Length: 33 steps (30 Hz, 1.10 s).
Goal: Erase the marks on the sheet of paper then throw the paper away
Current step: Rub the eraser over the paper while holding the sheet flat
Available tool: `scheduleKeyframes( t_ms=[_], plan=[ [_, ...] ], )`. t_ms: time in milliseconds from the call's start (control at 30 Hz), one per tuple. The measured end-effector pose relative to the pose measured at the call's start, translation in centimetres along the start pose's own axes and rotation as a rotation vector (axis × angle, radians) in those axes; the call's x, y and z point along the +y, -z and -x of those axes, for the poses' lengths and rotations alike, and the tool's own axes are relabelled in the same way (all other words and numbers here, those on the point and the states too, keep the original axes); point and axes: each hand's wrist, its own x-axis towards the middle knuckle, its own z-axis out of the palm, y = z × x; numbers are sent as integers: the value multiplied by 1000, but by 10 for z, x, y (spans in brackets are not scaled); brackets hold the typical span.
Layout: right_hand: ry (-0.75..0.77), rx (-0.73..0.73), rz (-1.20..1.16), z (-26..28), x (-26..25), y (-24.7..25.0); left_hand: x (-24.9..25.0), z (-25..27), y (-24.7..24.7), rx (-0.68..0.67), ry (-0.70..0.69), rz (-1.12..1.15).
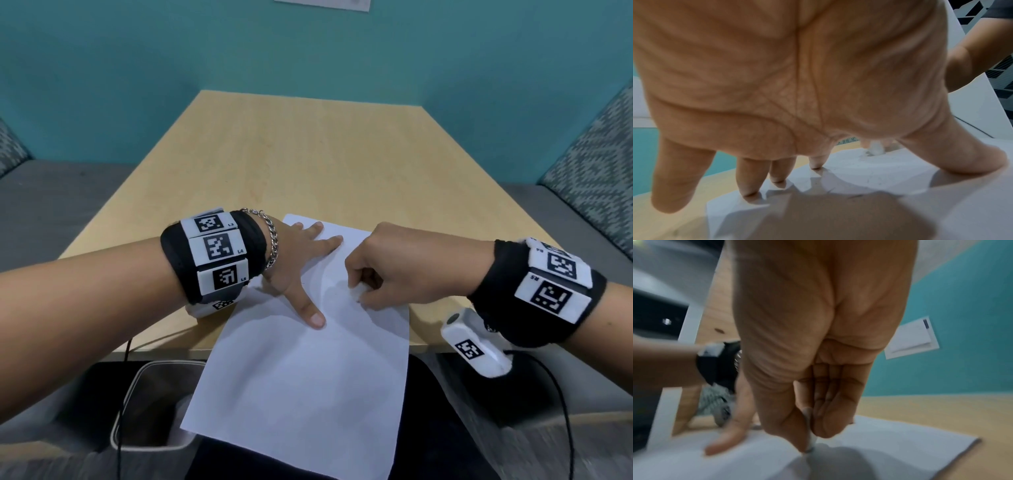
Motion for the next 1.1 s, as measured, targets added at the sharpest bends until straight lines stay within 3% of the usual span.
scheduleKeyframes(
  t_ms=[67, 200, 367, 567, 733, 867, 1100],
  plan=[
    [-7, -21, -2, -4, 1, 3, 0, 1, 0, 10, 1, 5],
    [-91, 100, 95, -21, 15, 6, 1, 3, 0, 22, -1, 14],
    [-3, 31, 41, -20, -5, 3, 0, 2, -1, 41, -29, 23],
    [-79, 105, 131, -25, 9, 3, 2, 6, 1, 33, -29, 22],
    [-90, -25, -1, -13, 14, 10, 4, 8, 3, 14, -13, -2],
    [-158, 103, 4, 0, 31, 16, 3, 7, 3, 16, 6, 3],
    [-186, 85, 13, 26, 17, -5, 7, 14, 12, -30, 79, -50]
  ],
)
